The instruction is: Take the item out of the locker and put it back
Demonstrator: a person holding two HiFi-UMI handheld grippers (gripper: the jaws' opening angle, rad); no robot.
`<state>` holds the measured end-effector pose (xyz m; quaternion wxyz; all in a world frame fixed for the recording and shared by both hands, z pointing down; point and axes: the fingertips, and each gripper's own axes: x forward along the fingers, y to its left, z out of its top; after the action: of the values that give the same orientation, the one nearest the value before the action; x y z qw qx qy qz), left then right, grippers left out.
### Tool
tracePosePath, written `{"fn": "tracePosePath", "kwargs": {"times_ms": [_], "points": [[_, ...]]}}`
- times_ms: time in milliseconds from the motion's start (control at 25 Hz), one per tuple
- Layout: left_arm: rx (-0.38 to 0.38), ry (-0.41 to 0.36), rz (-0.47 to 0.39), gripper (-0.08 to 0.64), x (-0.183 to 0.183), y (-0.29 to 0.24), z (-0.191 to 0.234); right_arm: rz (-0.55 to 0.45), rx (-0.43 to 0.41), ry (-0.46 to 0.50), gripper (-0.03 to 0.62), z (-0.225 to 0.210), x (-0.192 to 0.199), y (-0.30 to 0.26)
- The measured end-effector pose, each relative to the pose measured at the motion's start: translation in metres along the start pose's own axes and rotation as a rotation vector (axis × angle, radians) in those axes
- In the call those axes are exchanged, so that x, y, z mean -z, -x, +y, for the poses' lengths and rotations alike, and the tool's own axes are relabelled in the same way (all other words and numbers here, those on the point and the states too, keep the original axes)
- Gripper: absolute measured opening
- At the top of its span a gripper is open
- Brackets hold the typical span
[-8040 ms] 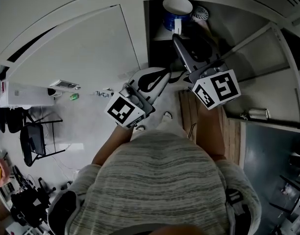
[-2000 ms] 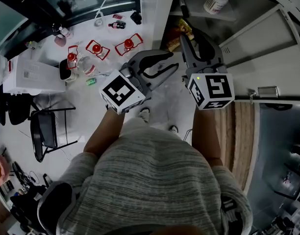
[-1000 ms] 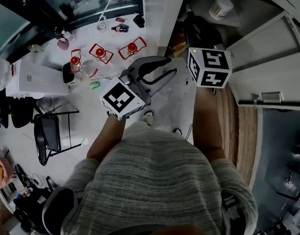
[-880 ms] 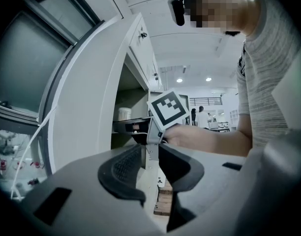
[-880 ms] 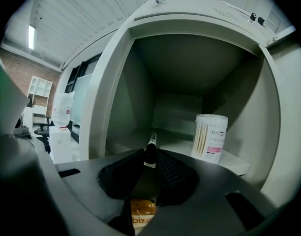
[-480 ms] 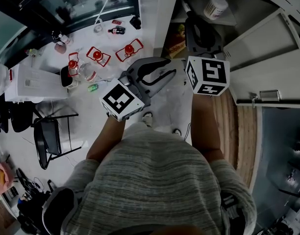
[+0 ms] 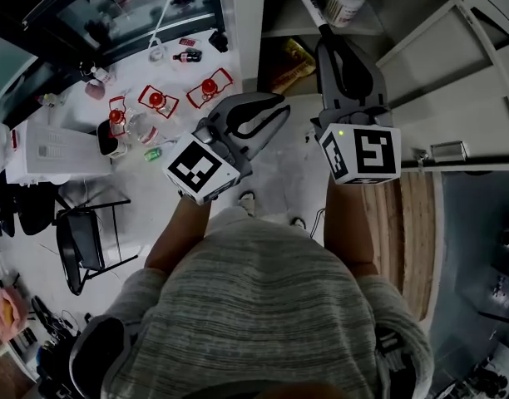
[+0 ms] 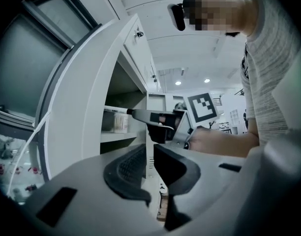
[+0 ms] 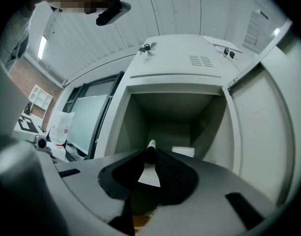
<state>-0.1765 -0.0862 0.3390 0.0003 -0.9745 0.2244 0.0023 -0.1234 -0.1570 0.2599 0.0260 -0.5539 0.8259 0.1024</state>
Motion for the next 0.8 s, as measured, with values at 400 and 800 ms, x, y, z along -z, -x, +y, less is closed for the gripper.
{"fn": "tracePosePath", "kwargs": {"times_ms": [400, 800], "points": [[0.015, 0.007, -0.015, 0.008, -0.013, -0.015, 0.002, -0.036, 0.002, -0.006, 0.081, -0.003, -0.017, 0.021], [0.031, -0.006, -0.028, 0.008, -0.018, -0.021, -0.011, -0.043, -0.011, 0.009, 0.081, -0.001, -0.027, 0.032]]}}
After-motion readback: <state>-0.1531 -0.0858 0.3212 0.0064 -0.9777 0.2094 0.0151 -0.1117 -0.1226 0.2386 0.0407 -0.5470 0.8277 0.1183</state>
